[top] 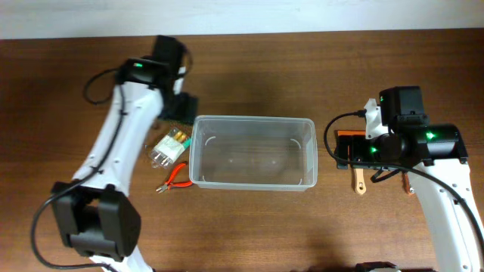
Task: Pack container
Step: 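Release container and move left gripper to the marker blister pack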
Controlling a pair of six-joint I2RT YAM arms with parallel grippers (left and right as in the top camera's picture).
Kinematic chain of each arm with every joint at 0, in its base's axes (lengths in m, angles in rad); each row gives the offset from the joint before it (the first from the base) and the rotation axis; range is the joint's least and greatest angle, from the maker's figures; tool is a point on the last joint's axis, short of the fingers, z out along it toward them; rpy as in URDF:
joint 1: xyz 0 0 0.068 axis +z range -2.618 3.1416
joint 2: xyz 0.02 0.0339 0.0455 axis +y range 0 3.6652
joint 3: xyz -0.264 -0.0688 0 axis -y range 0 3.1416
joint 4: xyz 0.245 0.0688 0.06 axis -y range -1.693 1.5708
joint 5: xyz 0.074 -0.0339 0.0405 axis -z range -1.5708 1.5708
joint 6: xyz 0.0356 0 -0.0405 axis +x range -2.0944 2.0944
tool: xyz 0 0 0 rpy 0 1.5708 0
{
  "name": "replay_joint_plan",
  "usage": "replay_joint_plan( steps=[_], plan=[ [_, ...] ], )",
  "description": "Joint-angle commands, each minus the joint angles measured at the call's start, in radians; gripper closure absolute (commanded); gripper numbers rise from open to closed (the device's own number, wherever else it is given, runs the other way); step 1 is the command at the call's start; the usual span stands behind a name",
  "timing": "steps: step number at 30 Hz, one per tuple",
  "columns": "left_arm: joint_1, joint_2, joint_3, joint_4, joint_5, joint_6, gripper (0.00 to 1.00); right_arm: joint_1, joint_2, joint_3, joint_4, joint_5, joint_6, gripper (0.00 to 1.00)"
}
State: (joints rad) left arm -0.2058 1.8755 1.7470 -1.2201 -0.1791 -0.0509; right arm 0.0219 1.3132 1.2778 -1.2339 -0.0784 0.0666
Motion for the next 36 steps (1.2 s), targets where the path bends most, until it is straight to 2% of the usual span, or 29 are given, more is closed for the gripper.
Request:
replay_joint_plan(
  steps=[1, 6, 11, 15, 27, 36],
  plan=[
    [0.111, -0.015, 0.003, -0.039, 0.108, 0.254, 0.01, -0.003, 0.002, 0.019, -0.001, 0.012, -0.008, 0.01],
    [0.174, 0.024, 0.0, -0.011, 0.135, 0.338, 0.01, -0.003, 0.002, 0.019, 0.0, 0.012, -0.008, 0.01],
    [0.172, 0.084, -0.001, 0.005, 0.201, 0.557, 0.01, -0.003, 0.002, 0.019, -0.001, 0.012, -0.008, 0.01],
    [0.16, 0.15, -0.002, 0.004, 0.203, 0.644, 0.01, -0.003, 0.002, 0.019, -0.002, 0.012, -0.008, 0.01],
    [0.156, 0.303, -0.002, -0.01, 0.217, 0.661, 0.01, -0.003, 0.002, 0.019, -0.005, 0.012, -0.008, 0.01],
    [0.143, 0.32, -0.085, 0.017, 0.217, 0.673, 0.01, -0.003, 0.002, 0.019, -0.001, 0.013, -0.008, 0.01]
  ],
)
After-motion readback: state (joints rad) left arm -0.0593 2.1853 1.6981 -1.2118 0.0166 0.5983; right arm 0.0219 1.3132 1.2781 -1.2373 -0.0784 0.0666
